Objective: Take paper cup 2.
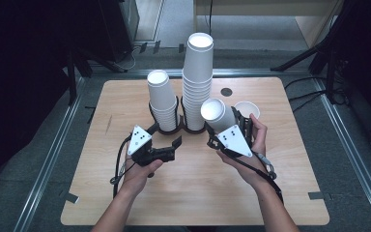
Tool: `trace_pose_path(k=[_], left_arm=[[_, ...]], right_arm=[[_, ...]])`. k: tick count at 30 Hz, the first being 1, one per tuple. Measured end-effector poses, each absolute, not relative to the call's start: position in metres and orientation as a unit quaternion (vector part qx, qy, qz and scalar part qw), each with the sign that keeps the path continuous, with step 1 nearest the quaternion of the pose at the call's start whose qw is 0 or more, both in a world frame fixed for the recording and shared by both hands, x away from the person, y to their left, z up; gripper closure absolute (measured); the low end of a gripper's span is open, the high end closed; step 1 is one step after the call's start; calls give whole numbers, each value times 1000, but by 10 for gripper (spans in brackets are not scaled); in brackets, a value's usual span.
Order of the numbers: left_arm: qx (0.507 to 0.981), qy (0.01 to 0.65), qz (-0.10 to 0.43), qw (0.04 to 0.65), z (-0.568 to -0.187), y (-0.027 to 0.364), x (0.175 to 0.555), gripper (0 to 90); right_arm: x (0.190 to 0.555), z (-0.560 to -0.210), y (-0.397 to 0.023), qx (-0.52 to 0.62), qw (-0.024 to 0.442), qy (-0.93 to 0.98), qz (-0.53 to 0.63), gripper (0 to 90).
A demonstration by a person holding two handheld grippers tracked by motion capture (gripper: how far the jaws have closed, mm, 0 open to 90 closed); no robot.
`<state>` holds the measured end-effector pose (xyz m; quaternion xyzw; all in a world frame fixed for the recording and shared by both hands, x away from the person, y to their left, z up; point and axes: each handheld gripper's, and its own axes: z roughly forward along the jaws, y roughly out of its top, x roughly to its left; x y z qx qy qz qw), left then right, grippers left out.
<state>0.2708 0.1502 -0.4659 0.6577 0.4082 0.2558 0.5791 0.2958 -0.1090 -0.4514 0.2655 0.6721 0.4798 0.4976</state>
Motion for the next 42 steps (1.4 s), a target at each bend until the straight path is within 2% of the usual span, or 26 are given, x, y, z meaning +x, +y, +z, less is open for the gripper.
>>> trace_pose_path(k=[22, 42], left_arm=[[676, 391, 232, 580, -462, 145, 268, 0], [701, 349, 197, 590, -461, 132, 262, 0]], right_arm=[[284, -485, -77, 151, 529, 717, 428, 155], [279, -495, -66, 98, 542, 728, 409, 155]])
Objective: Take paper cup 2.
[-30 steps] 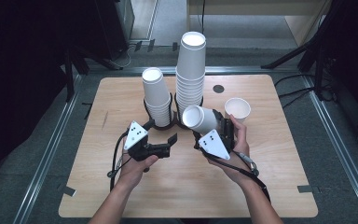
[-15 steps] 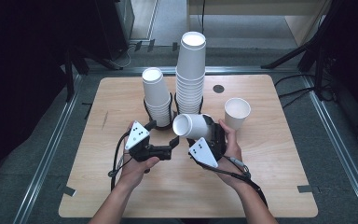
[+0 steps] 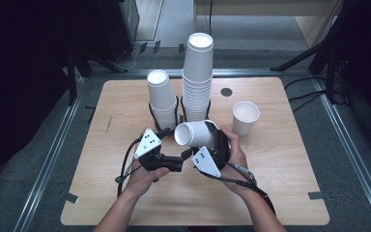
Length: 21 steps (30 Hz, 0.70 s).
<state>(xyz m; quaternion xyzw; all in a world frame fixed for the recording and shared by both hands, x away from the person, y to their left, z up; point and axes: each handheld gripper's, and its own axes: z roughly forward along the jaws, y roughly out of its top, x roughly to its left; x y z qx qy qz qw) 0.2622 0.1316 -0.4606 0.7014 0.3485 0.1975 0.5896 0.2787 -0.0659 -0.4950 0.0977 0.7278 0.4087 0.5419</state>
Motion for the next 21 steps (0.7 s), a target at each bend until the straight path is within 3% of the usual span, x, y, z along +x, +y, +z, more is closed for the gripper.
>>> trace_pose_path(k=[13, 21], left_arm=[[704, 340, 173, 600, -461, 130, 262, 0], [702, 333, 153, 611, -460, 132, 262, 62]], right_arm=[[273, -498, -59, 44, 542, 734, 408, 155], [270, -498, -57, 25, 537, 736, 410, 154]])
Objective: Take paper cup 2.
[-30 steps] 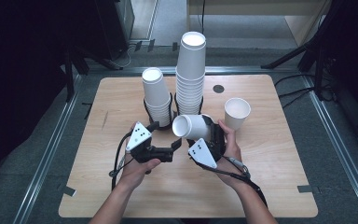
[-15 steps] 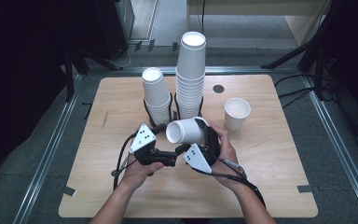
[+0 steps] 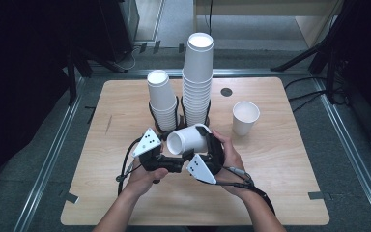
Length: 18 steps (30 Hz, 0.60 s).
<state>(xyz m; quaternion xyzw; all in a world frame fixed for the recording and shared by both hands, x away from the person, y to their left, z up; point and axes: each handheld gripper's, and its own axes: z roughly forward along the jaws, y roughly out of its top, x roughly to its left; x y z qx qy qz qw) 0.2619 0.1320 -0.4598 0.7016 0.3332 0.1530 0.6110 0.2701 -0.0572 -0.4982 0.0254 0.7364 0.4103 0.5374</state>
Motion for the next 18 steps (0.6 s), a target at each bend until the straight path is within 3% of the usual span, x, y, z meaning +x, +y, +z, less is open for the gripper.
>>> trace_pose_path(k=[10, 18], left_arm=[[701, 336, 155, 609, -461, 134, 263, 179], [702, 336, 153, 608, -460, 134, 264, 195]], right_arm=[[269, -499, -56, 7, 548, 735, 399, 153], [269, -499, -57, -3, 555, 733, 394, 151]])
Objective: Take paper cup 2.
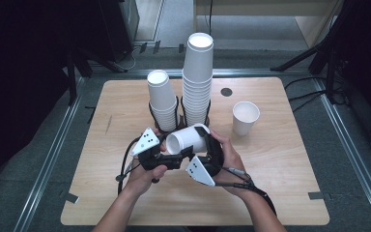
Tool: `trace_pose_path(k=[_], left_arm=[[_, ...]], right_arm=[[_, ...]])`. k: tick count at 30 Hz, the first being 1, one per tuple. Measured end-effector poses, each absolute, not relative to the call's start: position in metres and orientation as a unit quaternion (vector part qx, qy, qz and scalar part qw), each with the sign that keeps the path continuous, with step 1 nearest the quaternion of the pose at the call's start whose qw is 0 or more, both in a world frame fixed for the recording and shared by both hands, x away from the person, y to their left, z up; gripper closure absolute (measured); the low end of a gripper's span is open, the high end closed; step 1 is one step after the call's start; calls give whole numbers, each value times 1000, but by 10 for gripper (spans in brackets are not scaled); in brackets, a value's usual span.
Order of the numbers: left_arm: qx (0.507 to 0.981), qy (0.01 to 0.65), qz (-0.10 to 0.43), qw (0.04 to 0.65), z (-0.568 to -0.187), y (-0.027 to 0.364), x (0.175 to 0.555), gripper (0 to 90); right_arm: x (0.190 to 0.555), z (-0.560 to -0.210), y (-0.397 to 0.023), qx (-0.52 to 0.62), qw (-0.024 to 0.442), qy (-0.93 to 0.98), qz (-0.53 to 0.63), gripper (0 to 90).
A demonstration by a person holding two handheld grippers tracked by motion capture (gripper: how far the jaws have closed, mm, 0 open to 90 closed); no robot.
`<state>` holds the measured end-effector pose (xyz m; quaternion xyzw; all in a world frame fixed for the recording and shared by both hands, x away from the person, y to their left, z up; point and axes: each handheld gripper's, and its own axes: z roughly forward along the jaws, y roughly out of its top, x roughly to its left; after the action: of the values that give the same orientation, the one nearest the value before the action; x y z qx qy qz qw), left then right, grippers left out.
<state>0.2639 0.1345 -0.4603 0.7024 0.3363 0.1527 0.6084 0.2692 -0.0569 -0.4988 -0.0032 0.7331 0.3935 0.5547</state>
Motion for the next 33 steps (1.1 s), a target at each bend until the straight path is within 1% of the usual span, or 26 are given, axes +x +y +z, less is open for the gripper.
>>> trace_pose_path(k=[11, 18, 22, 24, 28, 33], left_arm=[[707, 331, 151, 606, -460, 135, 265, 219], [708, 328, 121, 614, -462, 139, 270, 222], [707, 328, 129, 613, -461, 137, 267, 229], [705, 333, 144, 609, -461, 137, 267, 233], [698, 344, 147, 611, -463, 142, 269, 237], [693, 347, 147, 614, -464, 145, 271, 240]], right_arm=[[269, -500, -57, -2, 559, 732, 389, 131], [267, -500, -59, -14, 564, 734, 379, 122], [267, -500, -59, -8, 560, 734, 384, 109], [266, -500, -60, -4, 555, 733, 393, 83], [261, -498, -62, -17, 554, 736, 389, 29], [257, -497, -66, -15, 550, 741, 386, 5]])
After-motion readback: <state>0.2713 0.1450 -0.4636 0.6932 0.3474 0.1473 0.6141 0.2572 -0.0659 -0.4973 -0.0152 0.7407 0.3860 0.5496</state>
